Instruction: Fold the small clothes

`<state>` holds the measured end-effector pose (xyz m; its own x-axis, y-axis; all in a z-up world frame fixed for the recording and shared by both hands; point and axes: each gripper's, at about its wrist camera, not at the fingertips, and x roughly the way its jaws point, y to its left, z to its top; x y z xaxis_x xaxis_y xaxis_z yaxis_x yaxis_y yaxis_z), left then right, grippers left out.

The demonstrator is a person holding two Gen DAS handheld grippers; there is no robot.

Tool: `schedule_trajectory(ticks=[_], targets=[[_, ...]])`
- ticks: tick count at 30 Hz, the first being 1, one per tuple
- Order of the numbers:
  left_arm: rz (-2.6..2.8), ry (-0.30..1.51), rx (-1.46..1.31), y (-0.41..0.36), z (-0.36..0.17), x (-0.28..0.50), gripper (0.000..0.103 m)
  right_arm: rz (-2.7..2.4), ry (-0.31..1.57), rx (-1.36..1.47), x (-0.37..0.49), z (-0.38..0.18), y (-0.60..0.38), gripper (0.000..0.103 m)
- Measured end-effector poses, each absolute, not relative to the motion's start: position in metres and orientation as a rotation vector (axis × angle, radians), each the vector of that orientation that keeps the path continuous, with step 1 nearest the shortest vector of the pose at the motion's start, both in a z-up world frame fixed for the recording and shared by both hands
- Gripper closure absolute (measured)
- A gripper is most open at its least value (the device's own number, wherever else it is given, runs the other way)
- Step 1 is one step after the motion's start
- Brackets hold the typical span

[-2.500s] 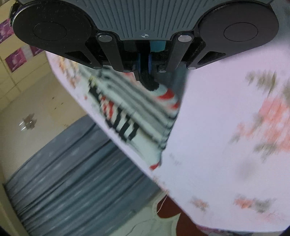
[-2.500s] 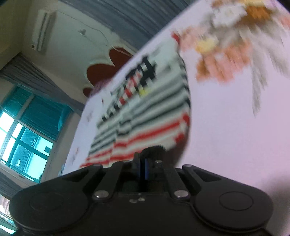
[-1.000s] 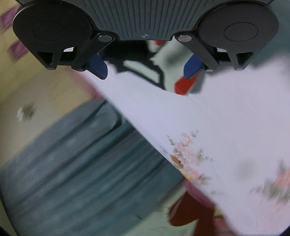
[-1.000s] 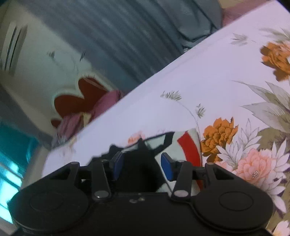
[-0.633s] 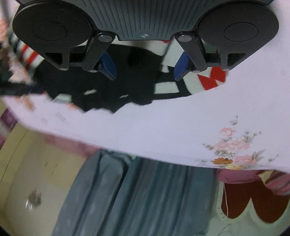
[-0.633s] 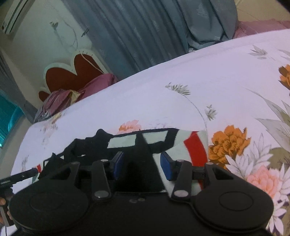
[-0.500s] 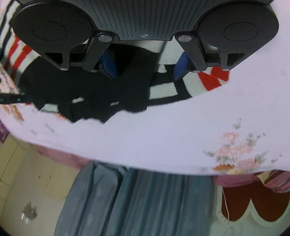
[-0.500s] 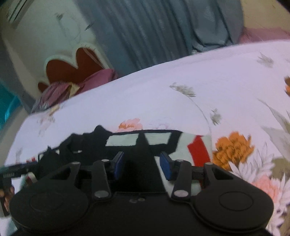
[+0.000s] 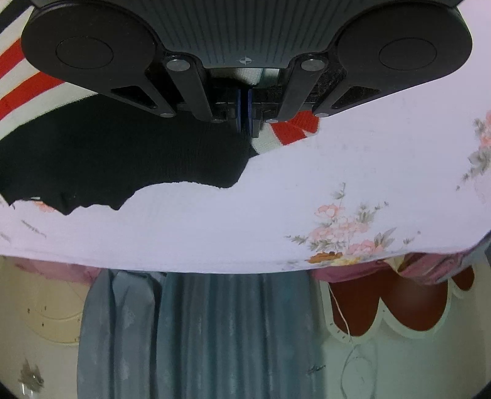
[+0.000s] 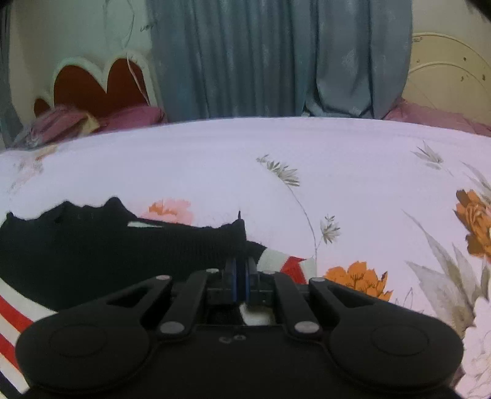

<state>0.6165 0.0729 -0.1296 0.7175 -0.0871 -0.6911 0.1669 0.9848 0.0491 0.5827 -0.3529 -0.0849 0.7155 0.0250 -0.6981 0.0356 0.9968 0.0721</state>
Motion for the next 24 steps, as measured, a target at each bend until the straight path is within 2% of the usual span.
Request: schedule_trajectory(ticks=[3, 4, 5, 6, 7, 10, 12, 13, 14, 17, 21, 22, 24], targets=[[-0.139, 0.758, 0.139, 0.069, -0.13, 0.614, 0.1, -0.014, 0.772, 0.071, 0.581, -0.085, -0.351, 0.095], [-0.14, 0.762, 0.158, 0.067, -0.128, 0.614, 0.1, -0.021, 0.776, 0.08, 0.581, -0.083, -0.351, 0.085], [-0.135, 0.764, 0.167, 0.066, -0.123, 0.613, 0.091, -0.043, 0.775, 0.083, 0.58, -0.081, -0.351, 0.07], [-0.121, 0.754, 0.168, 0.065, -0.115, 0.61, 0.085, -0.068, 0.752, 0.067, 0.578, -0.074, -0.346, 0.063], [-0.112, 0.713, 0.163, 0.063, -0.105, 0.603, 0.079, -0.078, 0.694, 0.036, 0.569, -0.064, -0.338, 0.061], [-0.192, 0.696, 0.126, 0.036, -0.091, 0.597, 0.079, 0.043, 0.687, 0.034, 0.562, -0.056, -0.307, 0.067], [-0.276, 0.745, 0.125, 0.003, -0.096, 0.599, 0.062, 0.122, 0.71, -0.01, 0.567, -0.063, -0.273, 0.067], [-0.3, 0.757, 0.131, -0.011, -0.1, 0.599, 0.048, 0.151, 0.716, -0.026, 0.569, -0.068, -0.257, 0.064], [-0.318, 0.758, 0.138, -0.024, -0.105, 0.598, 0.041, 0.182, 0.728, -0.031, 0.572, -0.073, -0.243, 0.063], [-0.328, 0.782, 0.179, -0.042, -0.115, 0.593, 0.041, 0.219, 0.78, -0.098, 0.58, -0.088, -0.215, 0.063], [-0.221, 0.74, 0.213, 0.011, -0.12, 0.582, 0.041, 0.161, 0.772, -0.184, 0.57, -0.089, -0.238, 0.064], [-0.199, 0.726, 0.206, 0.03, -0.122, 0.578, 0.037, 0.059, 0.771, -0.182, 0.567, -0.089, -0.26, 0.064], [-0.178, 0.74, 0.174, 0.053, -0.124, 0.573, 0.022, -0.011, 0.771, -0.129, 0.559, -0.089, -0.299, 0.066]])
